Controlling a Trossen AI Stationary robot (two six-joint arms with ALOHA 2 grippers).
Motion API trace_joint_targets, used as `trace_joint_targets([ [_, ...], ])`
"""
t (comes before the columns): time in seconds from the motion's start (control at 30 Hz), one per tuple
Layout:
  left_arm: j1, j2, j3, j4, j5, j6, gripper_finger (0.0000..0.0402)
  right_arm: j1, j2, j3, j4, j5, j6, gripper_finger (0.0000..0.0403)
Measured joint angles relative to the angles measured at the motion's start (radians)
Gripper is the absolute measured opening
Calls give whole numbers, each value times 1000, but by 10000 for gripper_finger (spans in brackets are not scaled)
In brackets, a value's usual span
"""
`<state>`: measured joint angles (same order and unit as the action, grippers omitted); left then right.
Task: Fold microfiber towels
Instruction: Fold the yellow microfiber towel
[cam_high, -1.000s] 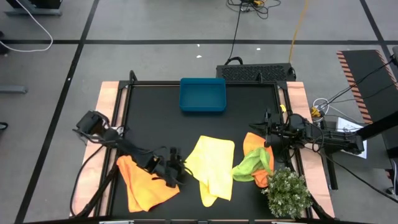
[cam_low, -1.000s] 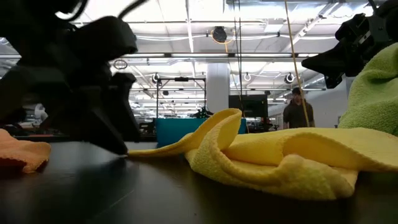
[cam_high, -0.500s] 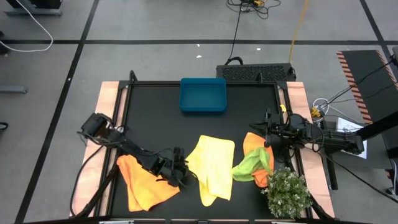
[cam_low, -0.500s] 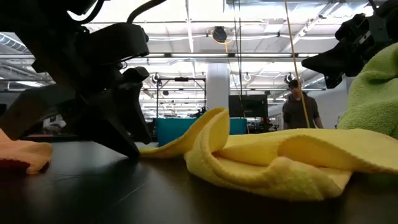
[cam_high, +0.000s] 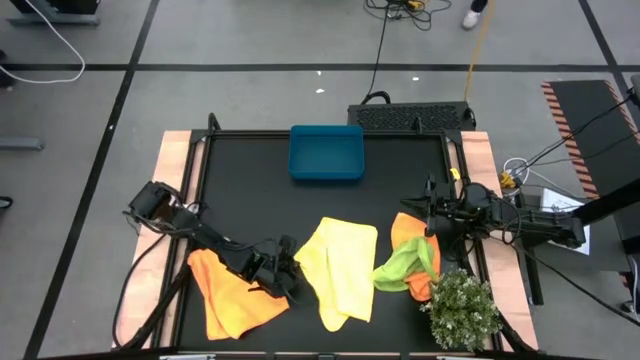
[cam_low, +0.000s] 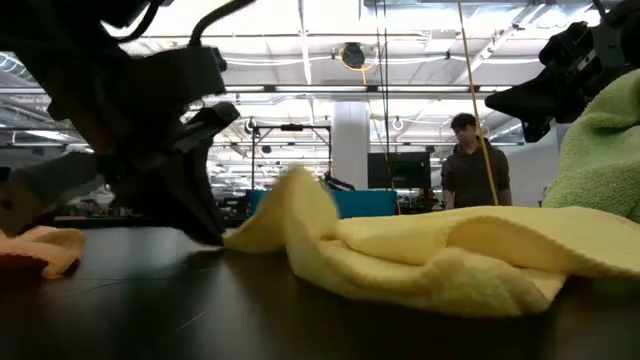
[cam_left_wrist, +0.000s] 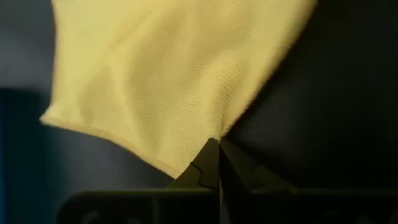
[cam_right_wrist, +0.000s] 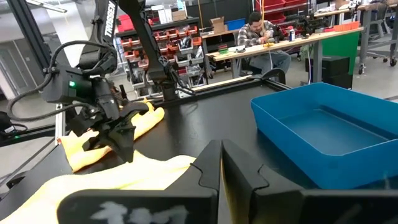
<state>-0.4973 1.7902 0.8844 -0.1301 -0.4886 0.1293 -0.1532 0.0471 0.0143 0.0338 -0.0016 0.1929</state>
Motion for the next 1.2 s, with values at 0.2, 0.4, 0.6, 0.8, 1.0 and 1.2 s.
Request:
trace_joint_targets([
  [0.2, 0, -103, 3, 9, -16, 25, 2, 0, 0, 0, 0, 0, 4, 6],
  [0.4, -1, -203, 5, 16, -33, 82, 1, 0, 0, 0, 63, 1, -25, 6],
  [0.6, 0, -295, 5, 19, -67, 137, 1, 0, 1, 0, 328, 81, 121, 6],
  [0.8, -2, -369, 5, -27, -70, 158, 0, 24, 86, 1, 499, -28, 158, 6],
  [1.0, 29, -400, 6, -31, -82, 193, 0, 161, 360, 26, 559, 68, 147, 6],
  [1.2, 100, -400, 6, -41, -84, 219, 0, 337, 739, 220, 603, 164, 26, 6],
])
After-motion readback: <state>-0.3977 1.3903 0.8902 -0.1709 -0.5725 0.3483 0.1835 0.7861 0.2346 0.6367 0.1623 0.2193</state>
